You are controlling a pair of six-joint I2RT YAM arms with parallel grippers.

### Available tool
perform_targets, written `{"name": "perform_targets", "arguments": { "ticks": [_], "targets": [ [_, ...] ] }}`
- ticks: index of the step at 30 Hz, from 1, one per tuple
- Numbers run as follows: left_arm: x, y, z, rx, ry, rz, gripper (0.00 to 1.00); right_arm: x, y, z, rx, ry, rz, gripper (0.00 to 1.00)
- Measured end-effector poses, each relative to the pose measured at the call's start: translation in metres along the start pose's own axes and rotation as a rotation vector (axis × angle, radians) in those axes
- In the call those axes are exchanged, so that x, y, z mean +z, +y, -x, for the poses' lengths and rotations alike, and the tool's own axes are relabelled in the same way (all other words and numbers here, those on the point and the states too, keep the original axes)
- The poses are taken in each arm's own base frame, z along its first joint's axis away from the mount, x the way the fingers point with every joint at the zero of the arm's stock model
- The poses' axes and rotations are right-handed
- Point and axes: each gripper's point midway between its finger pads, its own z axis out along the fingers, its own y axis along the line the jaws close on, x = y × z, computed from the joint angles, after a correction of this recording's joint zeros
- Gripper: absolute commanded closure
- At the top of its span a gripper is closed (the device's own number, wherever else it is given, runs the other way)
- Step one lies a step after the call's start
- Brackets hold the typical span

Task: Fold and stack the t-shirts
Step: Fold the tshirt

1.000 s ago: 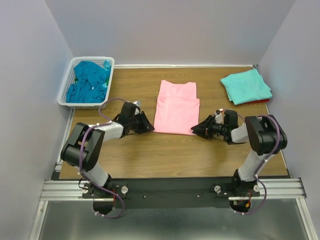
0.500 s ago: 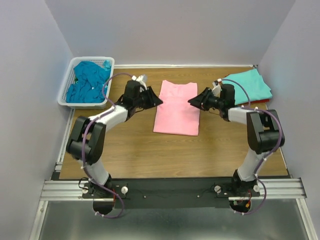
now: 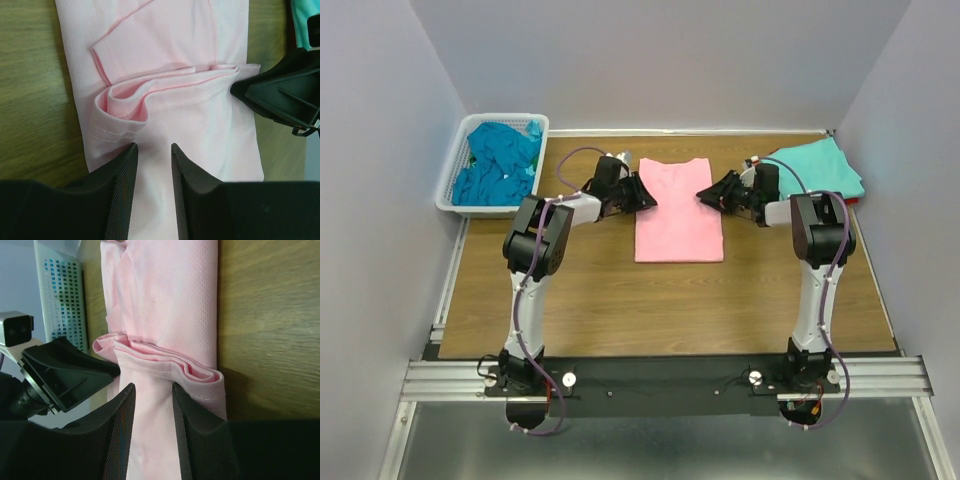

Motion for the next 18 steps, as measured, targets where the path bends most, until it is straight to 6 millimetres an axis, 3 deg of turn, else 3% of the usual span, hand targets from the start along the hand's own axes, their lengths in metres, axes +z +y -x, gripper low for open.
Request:
{"name": "perform_targets", "arguments": {
  "ticks": [4, 7, 10, 15, 18],
  "targets": [
    [-0.010, 0.005, -0.009, -0.009, -0.004, 0.014, 0.59, 0.001, 0.001, 0.000, -0.007, 0.003, 0.013, 0.56],
    [-0.035, 0.009, -0.023, -0.019, 0.000, 0.060, 0.59, 0.000, 0.002, -0.002, -0.017, 0.013, 0.016, 0.54],
    [-0.061, 0.007, -0.024, -0.008, -0.026, 0.103, 0.52, -0.008, 0.008, -0.007, -0.042, 0.036, -0.017, 0.49],
    [-0.113, -0.029, 0.007, 0.081, -0.165, 0.121, 0.38, -0.044, 0.039, -0.016, -0.144, 0.043, -0.101, 0.43],
    [-0.151, -0.067, 0.024, 0.167, -0.281, 0.107, 0.31, -0.075, 0.077, -0.019, -0.259, -0.002, -0.142, 0.39]
  ]
}}
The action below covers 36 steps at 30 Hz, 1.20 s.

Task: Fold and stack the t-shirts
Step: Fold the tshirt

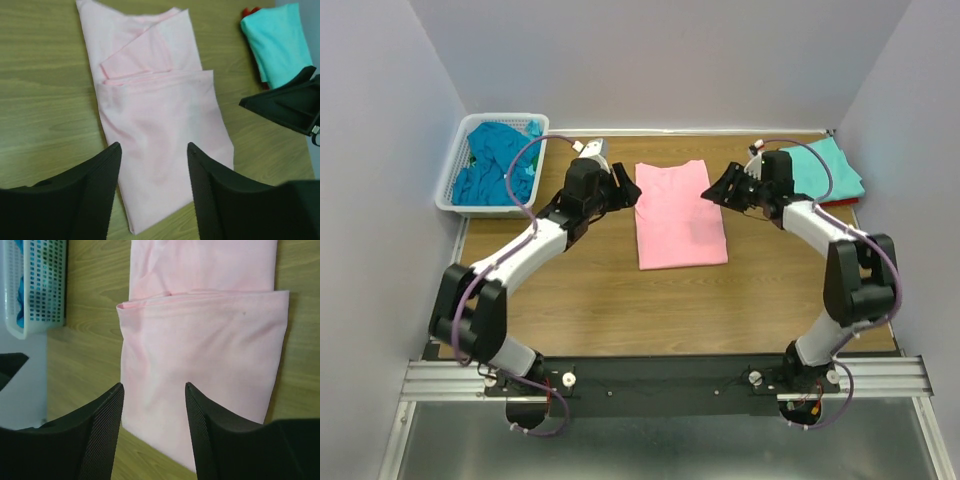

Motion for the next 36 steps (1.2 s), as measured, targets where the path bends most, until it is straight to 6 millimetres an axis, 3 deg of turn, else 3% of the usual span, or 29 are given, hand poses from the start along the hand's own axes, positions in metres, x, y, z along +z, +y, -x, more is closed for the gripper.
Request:
{"name": "perform_targets", "arguments": {
  "ticks": [2, 5, 10, 14, 19, 23, 36],
  "targets": [
    [-0.019, -0.012, 0.006, 0.033, -0.046, 0.001, 0.26, -0.017, 0.009, -0.003, -0.064, -0.025, -0.065, 0.38],
    [-0.051, -0.028, 0.002, 0.097, -0.082, 0.022, 0.26, -0.046, 0.010, -0.032, -0.133, -0.012, -0.193, 0.38],
    [-0.063, -0.028, -0.035, 0.187, -0.007, 0.109, 0.26, -0.074, -0.039, -0.089, -0.124, 0.101, -0.405, 0.38],
    [-0.067, -0.009, -0.064, 0.222, 0.078, 0.182, 0.27, -0.087, -0.063, -0.121, -0.108, 0.192, -0.503, 0.39],
    [-0.064, 0.008, -0.090, 0.249, 0.167, 0.244, 0.27, -0.081, -0.067, -0.130, -0.128, 0.235, -0.530, 0.41],
    [-0.061, 0.009, -0.103, 0.264, 0.206, 0.252, 0.27, -0.073, -0.072, -0.132, -0.131, 0.261, -0.550, 0.43],
    [-0.054, 0.009, -0.117, 0.284, 0.255, 0.263, 0.27, -0.064, -0.086, -0.135, -0.178, 0.284, -0.621, 0.54]
  ]
}}
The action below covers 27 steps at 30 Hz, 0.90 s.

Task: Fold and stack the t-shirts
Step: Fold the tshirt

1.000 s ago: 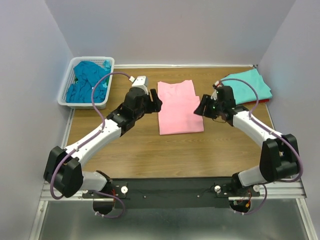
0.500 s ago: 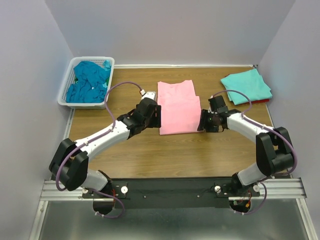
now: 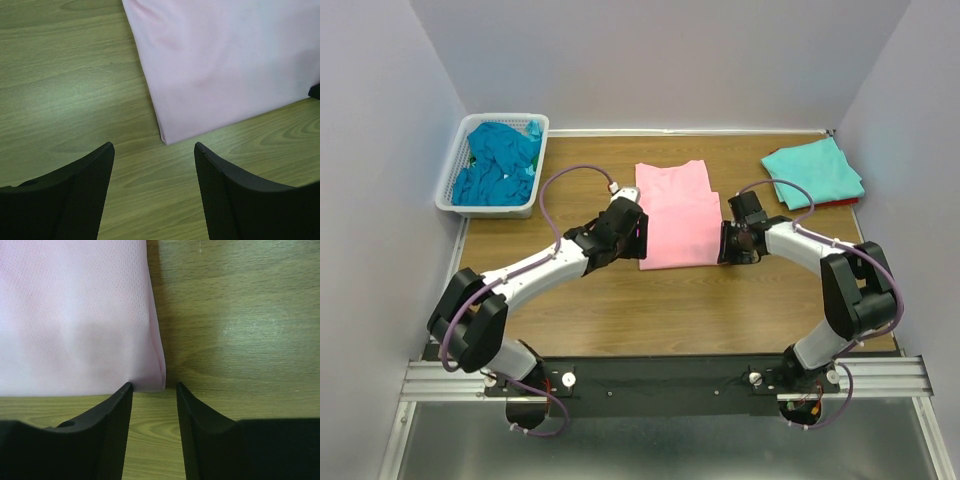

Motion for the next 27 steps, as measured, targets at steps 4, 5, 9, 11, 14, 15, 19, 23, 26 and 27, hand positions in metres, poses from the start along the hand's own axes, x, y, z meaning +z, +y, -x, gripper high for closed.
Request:
{"name": "perform_targets", "arguments": {
  "ticks": [4, 5, 9, 11, 14, 15, 19, 23, 26, 27],
  "targets": [
    [0.002, 0.001, -0.003, 0.004, 0.014, 0.006, 0.27, 0.002, 0.000, -0.001, -0.019, -0.002, -0.017, 0.57],
    [0.003, 0.001, -0.004, 0.006, 0.020, 0.008, 0.27, 0.003, 0.000, -0.001, -0.024, -0.003, -0.022, 0.58],
    [0.006, -0.001, -0.008, 0.013, 0.038, 0.010, 0.27, 0.005, 0.002, 0.002, -0.032, -0.007, -0.026, 0.60],
    [0.007, -0.002, -0.010, 0.017, 0.048, 0.010, 0.27, 0.006, 0.004, 0.003, -0.040, -0.010, -0.027, 0.65],
    [0.010, -0.004, -0.011, 0.021, 0.057, 0.011, 0.27, 0.008, 0.006, 0.005, -0.052, -0.012, -0.025, 0.74],
    [0.010, -0.004, -0.012, 0.023, 0.061, 0.012, 0.27, 0.009, 0.006, 0.006, -0.057, -0.013, -0.024, 0.78],
    [0.016, -0.006, -0.014, 0.025, 0.088, 0.021, 0.27, 0.010, 0.011, 0.007, -0.073, -0.013, -0.016, 0.93],
    [0.028, -0.007, -0.025, 0.021, 0.144, 0.040, 0.27, 0.010, 0.015, 0.006, -0.086, -0.015, -0.015, 0.96],
    [0.037, -0.007, -0.032, 0.022, 0.180, 0.057, 0.30, 0.010, 0.017, 0.005, -0.094, -0.015, -0.012, 0.96],
    [0.042, -0.006, -0.036, 0.023, 0.198, 0.066, 0.32, 0.010, 0.018, 0.004, -0.097, -0.015, -0.011, 0.96]
  ]
}}
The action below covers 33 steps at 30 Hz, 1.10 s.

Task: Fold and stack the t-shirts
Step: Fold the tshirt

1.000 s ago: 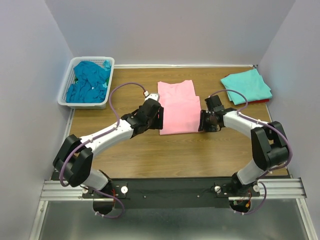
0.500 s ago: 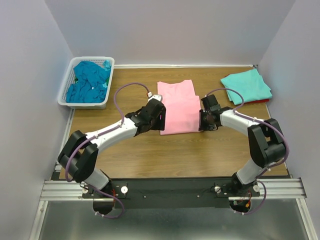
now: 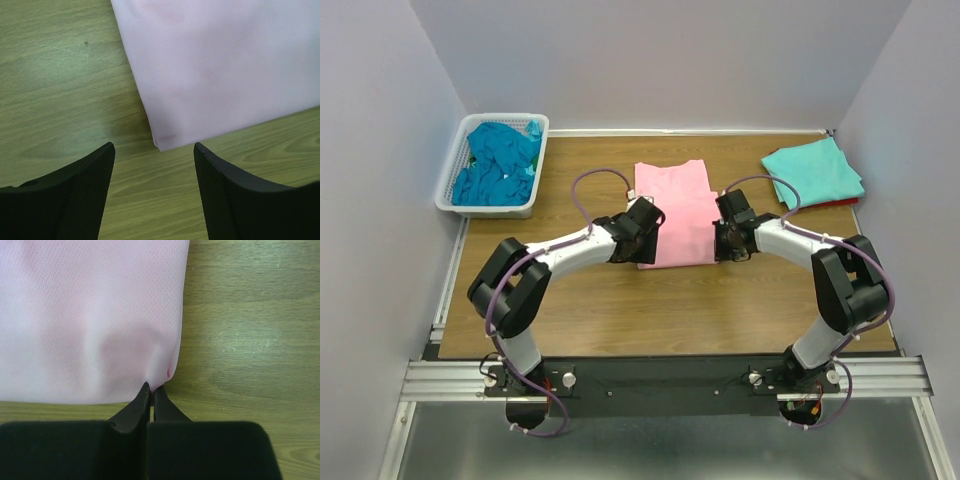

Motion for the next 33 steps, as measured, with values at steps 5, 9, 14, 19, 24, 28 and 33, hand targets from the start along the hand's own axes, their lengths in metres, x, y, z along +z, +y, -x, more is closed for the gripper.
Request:
{"name": "perform_targets", "arguments": {
  "ticks": [5, 9, 14, 19, 24, 28, 33],
  "targets": [
    [0.016, 0.003, -0.013, 0.008, 0.066, 0.038, 0.48, 0.000, 0.003, -0.001, -0.012, 0.001, 0.004, 0.96],
    [0.025, 0.003, -0.015, 0.015, 0.092, 0.053, 0.48, 0.000, 0.004, -0.002, -0.017, 0.001, 0.005, 0.96],
    [0.030, 0.003, -0.017, 0.018, 0.108, 0.061, 0.50, 0.000, 0.004, -0.002, -0.018, 0.001, 0.004, 0.96],
    [0.032, 0.000, -0.018, 0.016, 0.116, 0.054, 0.61, 0.000, 0.004, -0.002, -0.019, 0.000, 0.003, 0.96],
    [0.033, -0.005, -0.017, 0.013, 0.123, 0.039, 0.81, 0.000, 0.004, -0.001, -0.019, 0.000, 0.003, 0.96],
    [0.033, -0.008, -0.017, 0.012, 0.120, 0.029, 1.00, -0.001, 0.004, -0.001, -0.023, -0.001, 0.004, 0.99],
    [0.027, -0.002, -0.025, 0.011, 0.122, 0.029, 1.00, -0.009, 0.006, -0.012, -0.048, 0.026, 0.008, 0.99]
  ]
}}
